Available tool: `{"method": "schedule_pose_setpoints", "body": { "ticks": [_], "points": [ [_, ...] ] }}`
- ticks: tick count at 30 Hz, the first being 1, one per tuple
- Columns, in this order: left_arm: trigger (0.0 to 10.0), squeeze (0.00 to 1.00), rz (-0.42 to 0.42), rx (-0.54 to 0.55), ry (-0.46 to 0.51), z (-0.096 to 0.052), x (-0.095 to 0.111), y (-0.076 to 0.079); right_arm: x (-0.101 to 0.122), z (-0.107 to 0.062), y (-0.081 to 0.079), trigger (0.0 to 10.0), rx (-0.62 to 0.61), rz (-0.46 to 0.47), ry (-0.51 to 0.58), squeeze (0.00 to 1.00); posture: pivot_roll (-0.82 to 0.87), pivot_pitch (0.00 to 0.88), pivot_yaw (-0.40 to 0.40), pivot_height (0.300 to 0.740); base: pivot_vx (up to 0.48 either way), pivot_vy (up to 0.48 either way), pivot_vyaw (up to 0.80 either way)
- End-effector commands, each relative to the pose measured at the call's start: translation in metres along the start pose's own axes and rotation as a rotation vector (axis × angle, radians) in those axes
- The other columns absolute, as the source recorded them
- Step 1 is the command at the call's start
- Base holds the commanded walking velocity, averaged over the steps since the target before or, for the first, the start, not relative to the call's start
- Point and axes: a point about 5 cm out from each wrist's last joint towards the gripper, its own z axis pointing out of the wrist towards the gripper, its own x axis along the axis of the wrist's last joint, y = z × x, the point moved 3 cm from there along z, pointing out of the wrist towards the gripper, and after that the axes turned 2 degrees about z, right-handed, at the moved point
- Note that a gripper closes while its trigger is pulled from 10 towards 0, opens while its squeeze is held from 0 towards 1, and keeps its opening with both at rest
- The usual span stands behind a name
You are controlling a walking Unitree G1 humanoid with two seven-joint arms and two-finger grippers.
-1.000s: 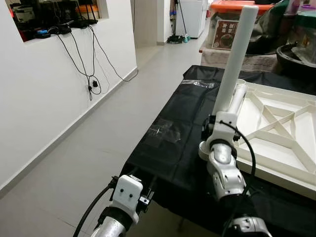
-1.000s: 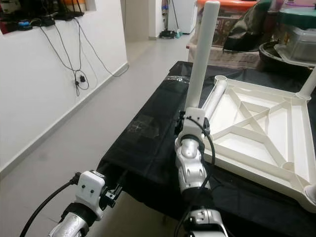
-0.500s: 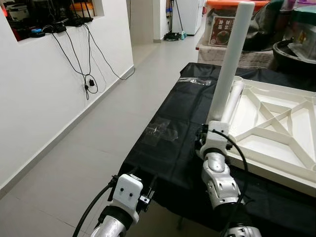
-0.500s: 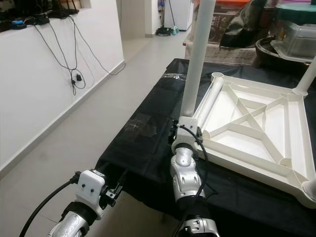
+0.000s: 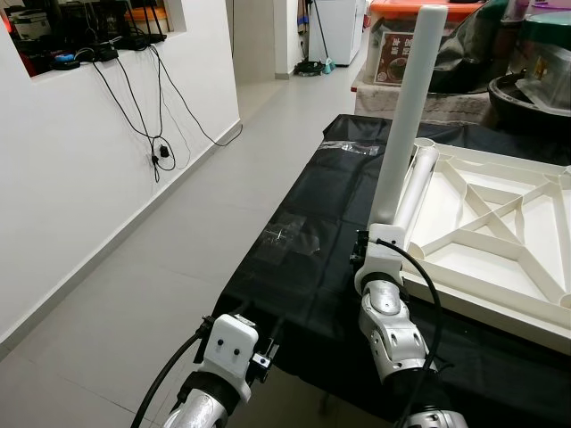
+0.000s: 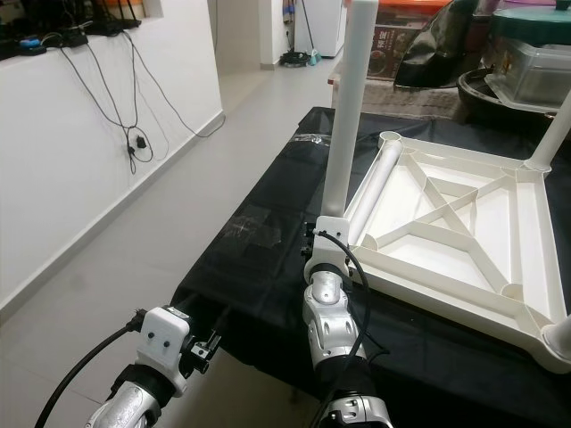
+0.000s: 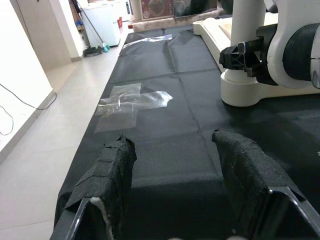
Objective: Building children table
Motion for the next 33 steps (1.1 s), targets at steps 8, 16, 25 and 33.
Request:
{"method": "schedule_pose_setpoints", "body": {
  "ticks": [8,16,25,33],
  "points": [
    [10.0,0.00,-0.005,-0.005,-0.021,-0.001,-0.005,0.001,0.000,0.012,0.019,0.0,-0.060,-0.009,-0.004,0.00,-0.04,0.000,0.025,0.740,0.000,0.000,0.00],
    [10.0,0.00,-0.011,-0.005,-0.024,-0.002,-0.006,0.001,0.007,0.027,0.072,0.0,0.021,0.103,0.009,0.00,-0.06,0.000,0.037,0.740,0.000,0.000,0.00],
    [10.0,0.00,-0.011,-0.004,-0.028,-0.003,-0.006,-0.002,0.000,0.003,0.109,0.0,0.204,0.172,0.029,0.00,-0.06,0.000,0.056,0.740,0.000,0.000,0.00],
    [10.0,0.00,-0.012,-0.003,-0.031,-0.003,-0.006,-0.003,-0.036,-0.017,0.141,0.0,0.289,0.090,-0.069,0.00,-0.07,0.000,0.059,0.740,0.000,0.000,0.00]
  ]
}}
